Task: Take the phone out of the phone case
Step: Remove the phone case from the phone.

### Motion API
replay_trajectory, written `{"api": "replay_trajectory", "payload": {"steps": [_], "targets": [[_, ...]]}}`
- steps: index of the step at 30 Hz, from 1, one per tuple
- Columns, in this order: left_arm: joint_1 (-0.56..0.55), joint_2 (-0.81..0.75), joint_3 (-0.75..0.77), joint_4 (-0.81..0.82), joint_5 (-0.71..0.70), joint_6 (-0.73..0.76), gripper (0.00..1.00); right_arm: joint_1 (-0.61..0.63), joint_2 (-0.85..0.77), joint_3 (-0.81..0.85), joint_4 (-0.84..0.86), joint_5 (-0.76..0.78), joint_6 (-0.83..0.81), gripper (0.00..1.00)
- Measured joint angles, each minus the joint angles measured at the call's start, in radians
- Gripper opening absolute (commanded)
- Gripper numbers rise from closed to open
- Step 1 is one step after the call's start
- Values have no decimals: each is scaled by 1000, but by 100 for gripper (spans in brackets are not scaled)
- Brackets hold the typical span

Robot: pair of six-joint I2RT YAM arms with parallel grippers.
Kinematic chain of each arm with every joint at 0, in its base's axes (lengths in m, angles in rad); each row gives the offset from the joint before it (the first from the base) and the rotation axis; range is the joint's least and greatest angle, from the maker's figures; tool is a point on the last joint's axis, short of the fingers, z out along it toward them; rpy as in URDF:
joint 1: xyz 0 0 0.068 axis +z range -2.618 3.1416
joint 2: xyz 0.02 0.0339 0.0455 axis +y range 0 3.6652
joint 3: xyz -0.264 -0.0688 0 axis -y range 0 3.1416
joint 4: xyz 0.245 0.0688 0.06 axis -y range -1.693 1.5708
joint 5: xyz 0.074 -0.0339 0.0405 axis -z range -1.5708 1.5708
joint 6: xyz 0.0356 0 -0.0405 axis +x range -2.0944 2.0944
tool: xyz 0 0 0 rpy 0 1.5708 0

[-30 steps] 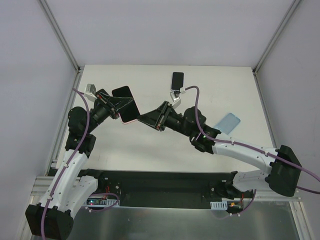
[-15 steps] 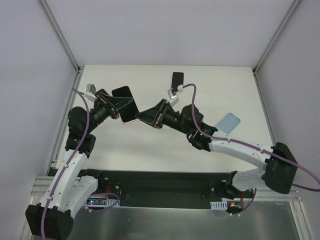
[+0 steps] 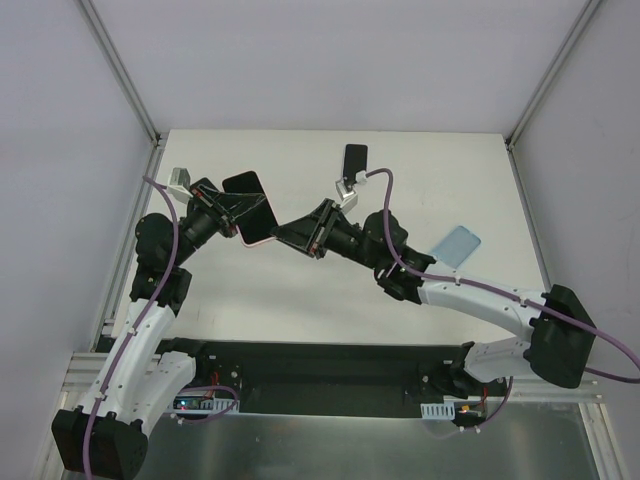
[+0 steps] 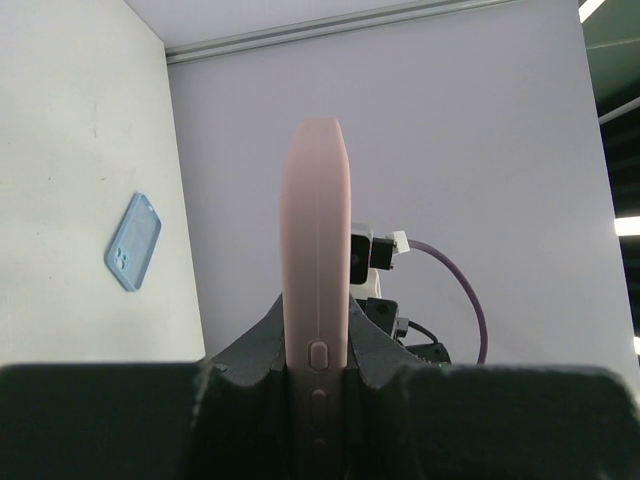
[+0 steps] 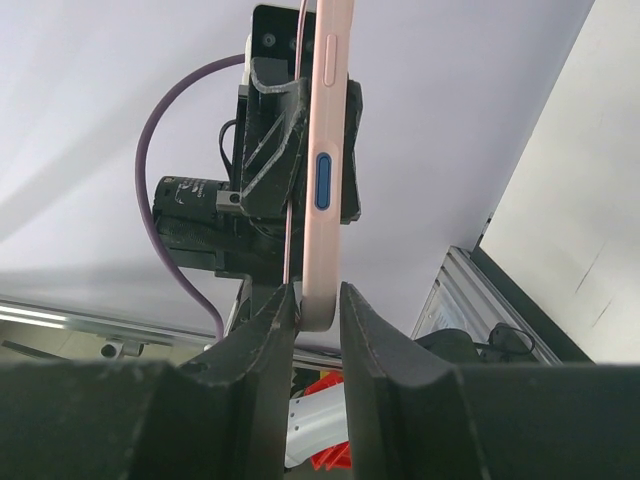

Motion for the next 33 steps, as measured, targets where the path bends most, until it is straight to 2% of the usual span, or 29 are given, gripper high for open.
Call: {"api": "replay_trajectory", "payload": {"steps": [25,30,31,32,33], "targets": [[6,0,0,0,0,0,0,-1,11,-19,52,-6,26,24],[6,0,0,0,0,0,0,-1,16,-19,60,-8,34,15],[6,0,0,0,0,0,0,-1,16,-19,60,-8,35,11],[6,0,0,1,0,0,0,-1,17,-19,60,-8,41,1],[6,0,0,2,0,1,0,-2,18,-19,60,-9,47,1]]}}
